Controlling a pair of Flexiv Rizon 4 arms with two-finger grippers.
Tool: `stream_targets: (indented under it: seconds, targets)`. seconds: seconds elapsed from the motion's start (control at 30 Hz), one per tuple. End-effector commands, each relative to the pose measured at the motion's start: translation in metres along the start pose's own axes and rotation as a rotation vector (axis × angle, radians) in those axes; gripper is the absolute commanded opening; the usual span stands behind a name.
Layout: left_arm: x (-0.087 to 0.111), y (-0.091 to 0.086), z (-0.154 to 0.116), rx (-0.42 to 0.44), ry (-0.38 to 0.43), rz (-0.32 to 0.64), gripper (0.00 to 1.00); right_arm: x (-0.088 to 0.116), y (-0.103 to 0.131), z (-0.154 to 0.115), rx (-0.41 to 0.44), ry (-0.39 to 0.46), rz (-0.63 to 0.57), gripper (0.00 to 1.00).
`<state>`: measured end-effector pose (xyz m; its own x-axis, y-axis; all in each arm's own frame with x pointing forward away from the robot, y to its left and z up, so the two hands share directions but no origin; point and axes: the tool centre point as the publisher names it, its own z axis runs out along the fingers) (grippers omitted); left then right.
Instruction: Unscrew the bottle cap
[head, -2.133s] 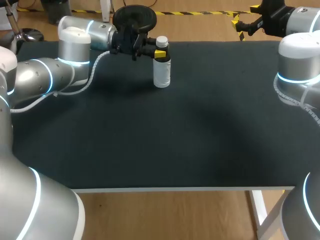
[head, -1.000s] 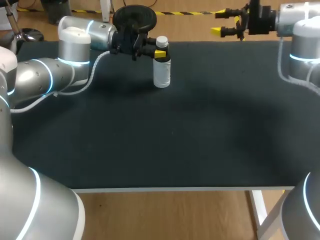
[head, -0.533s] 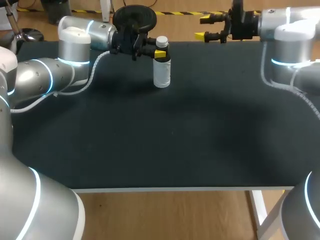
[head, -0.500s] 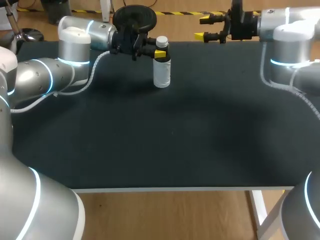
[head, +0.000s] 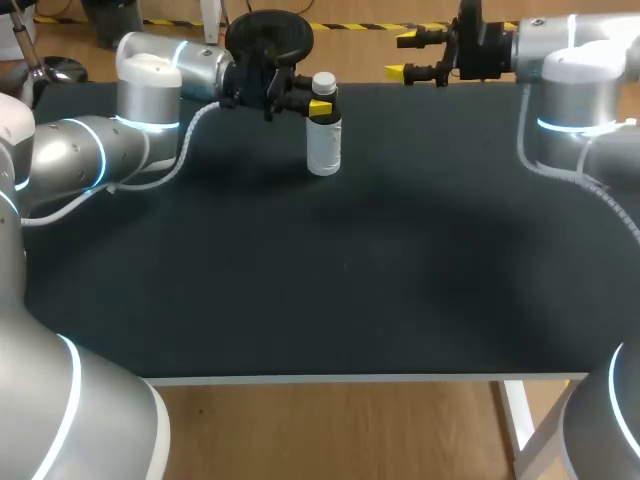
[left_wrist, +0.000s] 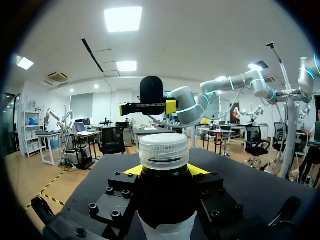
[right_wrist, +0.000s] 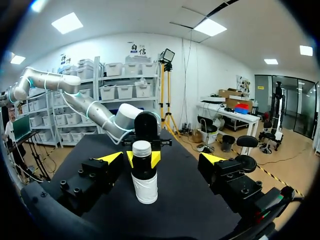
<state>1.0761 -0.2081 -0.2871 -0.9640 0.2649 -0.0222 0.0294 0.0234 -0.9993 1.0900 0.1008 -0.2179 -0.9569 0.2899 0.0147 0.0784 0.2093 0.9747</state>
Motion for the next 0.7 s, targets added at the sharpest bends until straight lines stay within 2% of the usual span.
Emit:
stream_targets:
  seconds: [0.03, 0.4, 0.7]
  targets:
    - [-0.007, 0.003, -0.001, 0.005, 0.088, -0.001, 0.00, 0.001, -0.001, 0.002, -0.013, 0.001, -0.002, 1.00]
    - [-0.007, 0.003, -0.001, 0.005, 0.088, -0.001, 0.00, 0.024, -0.016, 0.045, -0.017, -0.029, -0.029, 1.00]
    - [-0.007, 0.003, -0.001, 0.005, 0.088, -0.001, 0.00, 0.038, -0.020, 0.069, -0.012, 0.010, -0.008, 1.00]
